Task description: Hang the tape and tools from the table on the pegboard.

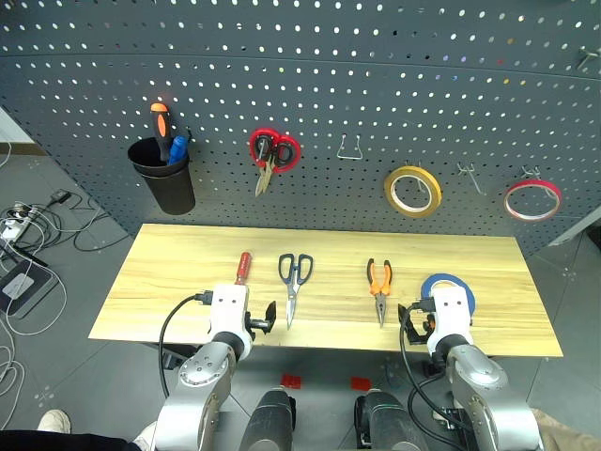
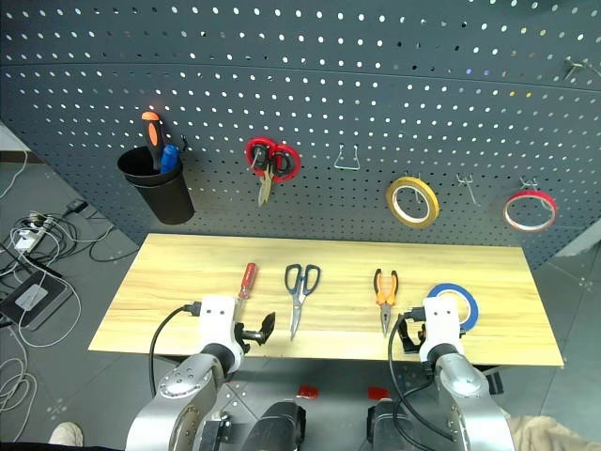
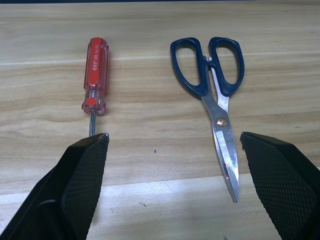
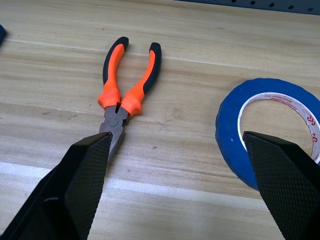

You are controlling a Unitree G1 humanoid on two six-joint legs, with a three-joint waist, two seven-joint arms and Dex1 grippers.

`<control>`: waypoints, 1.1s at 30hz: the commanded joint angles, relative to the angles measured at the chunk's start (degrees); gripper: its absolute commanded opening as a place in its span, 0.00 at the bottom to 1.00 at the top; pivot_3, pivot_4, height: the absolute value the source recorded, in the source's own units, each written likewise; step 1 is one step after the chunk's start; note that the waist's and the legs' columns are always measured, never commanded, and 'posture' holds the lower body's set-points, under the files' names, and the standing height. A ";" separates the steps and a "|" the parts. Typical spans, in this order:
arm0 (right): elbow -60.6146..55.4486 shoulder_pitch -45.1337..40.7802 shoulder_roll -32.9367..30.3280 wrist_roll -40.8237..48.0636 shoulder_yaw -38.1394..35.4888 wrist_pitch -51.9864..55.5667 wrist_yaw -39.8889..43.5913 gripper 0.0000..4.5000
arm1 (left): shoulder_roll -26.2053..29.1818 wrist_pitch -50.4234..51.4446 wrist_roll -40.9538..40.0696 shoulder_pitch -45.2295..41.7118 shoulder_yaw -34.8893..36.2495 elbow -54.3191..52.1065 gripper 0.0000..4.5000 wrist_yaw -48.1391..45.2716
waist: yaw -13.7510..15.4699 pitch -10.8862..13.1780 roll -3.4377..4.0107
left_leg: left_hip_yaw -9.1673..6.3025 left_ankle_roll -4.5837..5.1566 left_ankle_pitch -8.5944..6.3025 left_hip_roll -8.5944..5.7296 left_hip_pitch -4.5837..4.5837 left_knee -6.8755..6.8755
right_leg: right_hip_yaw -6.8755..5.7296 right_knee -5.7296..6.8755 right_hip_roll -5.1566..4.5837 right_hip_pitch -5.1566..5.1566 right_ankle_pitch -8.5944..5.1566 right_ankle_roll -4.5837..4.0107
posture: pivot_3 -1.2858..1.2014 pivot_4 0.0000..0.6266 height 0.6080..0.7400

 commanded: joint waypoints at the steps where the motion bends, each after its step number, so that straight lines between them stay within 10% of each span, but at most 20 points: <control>1: -2.17 -0.11 -0.09 0.00 -1.05 -0.13 -0.22 1.00 | 0.10 0.04 -0.05 -0.10 -0.05 -2.36 0.99 0.13 | 0.00 0.00 0.00 | 0.00 0.00 0.00 0.00 0.00 0.00 | 0.00 0.00 0.00 0.00 0.00 0.00 | 0.56 0.35 1.00; 33: -1.99 -0.28 -0.10 -0.23 -0.86 -0.22 -0.42 1.00 | -0.10 -0.73 0.13 -0.03 0.05 -1.74 0.99 0.12 | 0.00 0.03 0.03 | -0.01 0.01 0.00 0.00 0.00 -0.01 | 0.00 -0.01 0.00 0.00 -0.01 -0.01 | 0.56 0.35 1.00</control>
